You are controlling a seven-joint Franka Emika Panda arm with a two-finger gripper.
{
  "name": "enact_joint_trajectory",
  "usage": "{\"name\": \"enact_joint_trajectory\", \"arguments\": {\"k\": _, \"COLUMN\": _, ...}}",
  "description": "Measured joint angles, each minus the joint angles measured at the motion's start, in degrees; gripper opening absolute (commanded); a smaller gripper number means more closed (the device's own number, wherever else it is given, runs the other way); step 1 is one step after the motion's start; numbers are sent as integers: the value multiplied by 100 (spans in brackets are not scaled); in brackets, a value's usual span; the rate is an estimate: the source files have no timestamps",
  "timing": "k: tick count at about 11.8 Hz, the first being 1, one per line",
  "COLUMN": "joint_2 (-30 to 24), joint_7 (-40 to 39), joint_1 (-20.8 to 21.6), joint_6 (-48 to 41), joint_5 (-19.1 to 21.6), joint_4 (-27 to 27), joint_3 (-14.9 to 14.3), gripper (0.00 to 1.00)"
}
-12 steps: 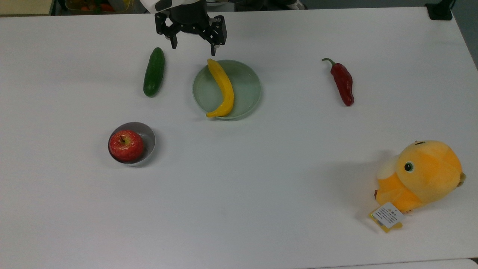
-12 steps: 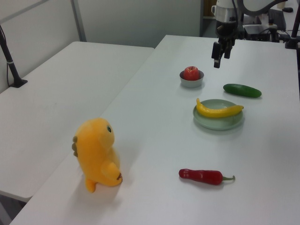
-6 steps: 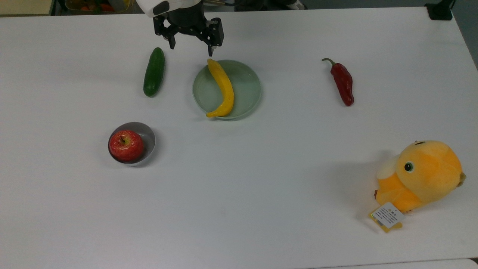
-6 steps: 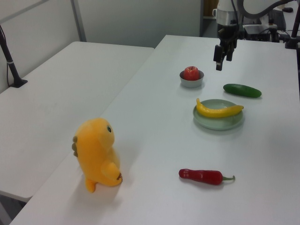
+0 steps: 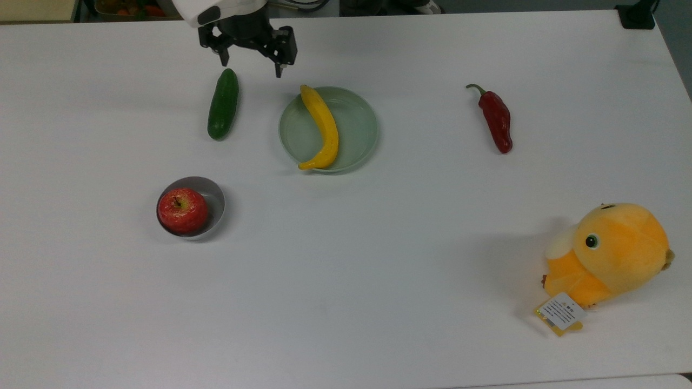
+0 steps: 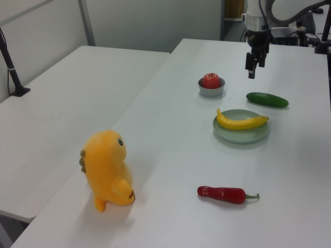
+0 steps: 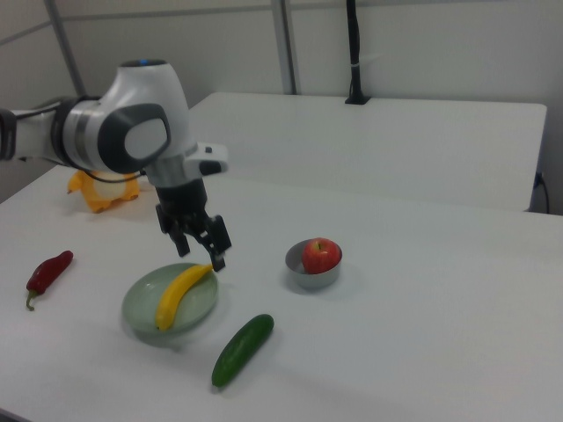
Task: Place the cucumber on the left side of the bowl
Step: 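Move the gripper over the green cucumber and lower it, then close the gripper on the green cucumber and lift it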
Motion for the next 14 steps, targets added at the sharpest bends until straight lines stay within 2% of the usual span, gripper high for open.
{"name": "enact_joint_trajectory", "arguments": {"k": 3, "joint_2": -48, "joint_7": -270, "joint_1": -351, "joint_6": 198, "joint_5": -338, "joint_4": -470, "joint_3": -14, "gripper": 100}}
{"name": "enact_joint_trajectory", "arguments": {"k": 6, "joint_2": 9, "joint_7": -677, "joint_1": -548, "joint_6": 228, "joint_5": -396, "joint_4": -622, "joint_3": -38, "gripper": 100}}
{"name": "enact_joint_trajectory", "arguments": {"k": 10, "joint_2": 559, "joint_7": -805, "joint_1": -647, "joint_6": 755, "joint_5": -480, "joint_4": -695, "joint_3": -78, "gripper": 100}}
{"name": "enact_joint_trajectory", "arguments": {"k": 14, "joint_2": 923, "joint_7": -820, "joint_1": -646, "joint_6": 783, "joint_5": -573, "joint_4": -700, "joint_3": -77, "gripper": 99}}
